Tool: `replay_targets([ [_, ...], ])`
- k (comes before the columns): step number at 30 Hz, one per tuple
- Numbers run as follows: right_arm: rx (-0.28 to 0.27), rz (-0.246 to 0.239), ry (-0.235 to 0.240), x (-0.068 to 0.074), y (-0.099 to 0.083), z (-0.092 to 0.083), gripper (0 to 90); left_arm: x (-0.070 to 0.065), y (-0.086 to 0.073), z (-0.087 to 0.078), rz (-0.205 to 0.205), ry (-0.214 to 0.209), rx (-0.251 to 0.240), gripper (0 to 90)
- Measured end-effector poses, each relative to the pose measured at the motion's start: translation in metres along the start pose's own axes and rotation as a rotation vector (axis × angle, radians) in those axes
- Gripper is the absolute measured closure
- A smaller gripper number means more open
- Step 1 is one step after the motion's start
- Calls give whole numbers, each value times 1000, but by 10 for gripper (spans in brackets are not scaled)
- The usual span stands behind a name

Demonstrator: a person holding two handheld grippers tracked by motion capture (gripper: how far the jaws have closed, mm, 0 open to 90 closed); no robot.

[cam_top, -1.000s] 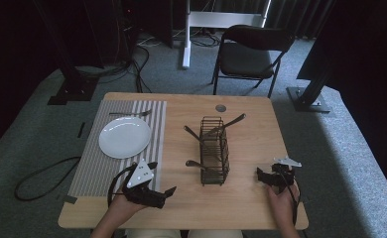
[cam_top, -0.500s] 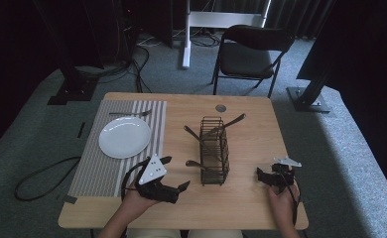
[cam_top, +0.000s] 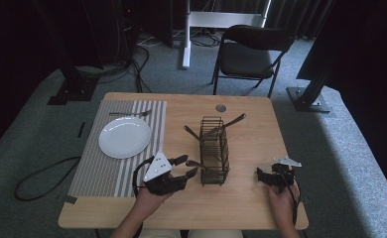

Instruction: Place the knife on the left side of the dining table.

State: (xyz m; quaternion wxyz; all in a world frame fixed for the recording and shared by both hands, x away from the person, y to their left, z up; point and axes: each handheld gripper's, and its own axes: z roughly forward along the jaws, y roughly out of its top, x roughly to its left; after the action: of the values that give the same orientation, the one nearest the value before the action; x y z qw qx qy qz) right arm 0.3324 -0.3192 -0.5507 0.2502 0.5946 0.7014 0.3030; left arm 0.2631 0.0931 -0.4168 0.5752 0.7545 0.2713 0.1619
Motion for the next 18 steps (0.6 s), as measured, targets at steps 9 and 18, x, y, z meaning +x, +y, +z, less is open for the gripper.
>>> replay_targets([
  [9,0,0,0,0,0,0,121,-1,-6,4,-29,-9,-41,742],
  [18,0,0,0,0,0,0,121,-5,-2,10,-51,1,-61,832],
])
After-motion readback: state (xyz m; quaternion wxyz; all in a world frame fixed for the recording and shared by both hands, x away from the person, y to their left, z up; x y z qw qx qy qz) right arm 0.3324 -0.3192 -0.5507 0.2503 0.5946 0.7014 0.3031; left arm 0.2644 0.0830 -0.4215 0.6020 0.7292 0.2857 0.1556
